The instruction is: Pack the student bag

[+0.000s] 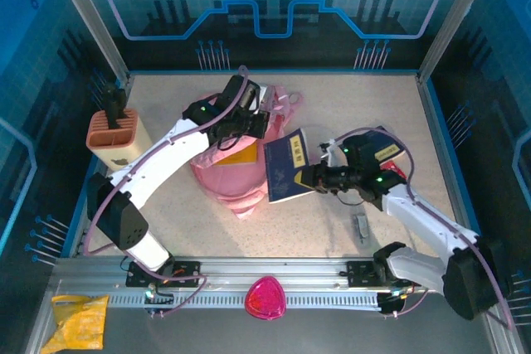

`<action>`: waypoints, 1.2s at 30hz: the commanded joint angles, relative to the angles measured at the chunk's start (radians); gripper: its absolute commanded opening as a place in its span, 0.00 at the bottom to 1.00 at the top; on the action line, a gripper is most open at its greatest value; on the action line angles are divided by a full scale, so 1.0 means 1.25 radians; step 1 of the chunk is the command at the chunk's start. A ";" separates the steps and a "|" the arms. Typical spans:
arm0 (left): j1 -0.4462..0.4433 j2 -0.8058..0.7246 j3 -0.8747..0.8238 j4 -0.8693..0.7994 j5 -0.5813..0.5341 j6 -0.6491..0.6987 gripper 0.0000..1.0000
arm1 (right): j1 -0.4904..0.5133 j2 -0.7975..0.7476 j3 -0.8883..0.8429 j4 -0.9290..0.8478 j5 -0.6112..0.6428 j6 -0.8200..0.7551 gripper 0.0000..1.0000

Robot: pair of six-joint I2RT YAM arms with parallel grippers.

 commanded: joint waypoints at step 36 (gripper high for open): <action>-0.006 -0.004 0.053 0.109 0.019 -0.097 0.00 | 0.198 0.484 0.271 0.127 0.389 -0.093 0.33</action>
